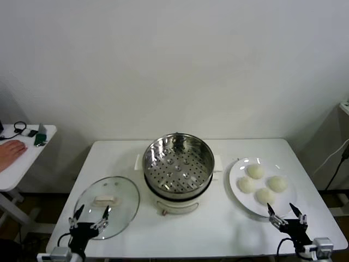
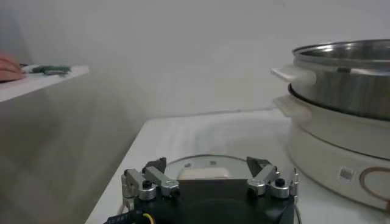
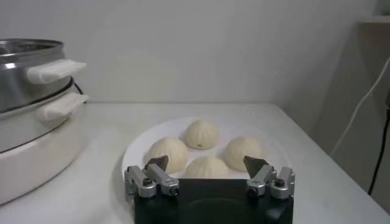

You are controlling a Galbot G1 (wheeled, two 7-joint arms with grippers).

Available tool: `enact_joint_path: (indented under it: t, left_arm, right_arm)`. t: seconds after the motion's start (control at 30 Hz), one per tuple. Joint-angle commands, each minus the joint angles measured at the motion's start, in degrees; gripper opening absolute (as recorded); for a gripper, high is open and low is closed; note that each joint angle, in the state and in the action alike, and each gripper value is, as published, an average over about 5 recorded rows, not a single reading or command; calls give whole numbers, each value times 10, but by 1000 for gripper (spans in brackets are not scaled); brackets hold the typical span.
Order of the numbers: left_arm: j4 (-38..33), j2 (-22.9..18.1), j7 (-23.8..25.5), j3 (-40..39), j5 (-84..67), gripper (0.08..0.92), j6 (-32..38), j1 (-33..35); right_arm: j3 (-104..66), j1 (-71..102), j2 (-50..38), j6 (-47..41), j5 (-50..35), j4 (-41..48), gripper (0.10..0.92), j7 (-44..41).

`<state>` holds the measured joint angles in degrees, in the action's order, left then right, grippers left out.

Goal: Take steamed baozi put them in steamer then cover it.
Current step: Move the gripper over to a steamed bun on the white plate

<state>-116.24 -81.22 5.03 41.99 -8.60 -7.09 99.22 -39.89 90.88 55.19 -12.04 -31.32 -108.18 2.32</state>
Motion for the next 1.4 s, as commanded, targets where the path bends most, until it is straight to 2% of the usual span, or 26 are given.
enact_joint_path:
  t: [0.03, 0.1, 0.2, 0.37, 0.53, 0.67, 0.77, 0.9, 1.1, 1.4]
  left_arm:
    - [-6, 5, 2, -3, -1, 823, 1, 0]
    - [-8, 7, 3, -4, -1, 823, 1, -3]
    - [-10, 10, 5, -6, -1, 823, 0, -7]
    - [-17, 14, 7, -16, 2, 823, 6, 1]
    - [-16, 12, 11, -22, 9, 823, 10, 7]
    - [-15, 13, 13, -21, 11, 823, 11, 5]
    - [-15, 14, 14, -21, 11, 823, 11, 4]
    - [-12, 15, 14, -19, 10, 823, 15, 5]
    - [-12, 15, 13, -8, 7, 823, 19, 11]
    - [-11, 15, 13, 9, -3, 823, 22, 20]
  right_arm:
    - [68, -225, -171, -104, -13, 78, 823, -64]
    - [117, -286, -227, -125, -10, 105, 823, -108]
    - [241, -407, -327, -140, 26, 159, 823, -226]
    - [503, -629, -412, -46, 173, 253, 823, -479]
    - [846, -961, -377, 59, 272, 356, 823, -652]
    - [1085, -1185, -299, 126, 274, 445, 823, -729]
    - [1190, -1264, -244, 146, 264, 491, 823, -760]
    - [1214, -1272, -179, 147, 244, 542, 823, -764]
    - [1161, -1184, -100, 144, 256, 603, 823, -737]
    - [1072, -1080, -60, 144, 325, 637, 823, -698]
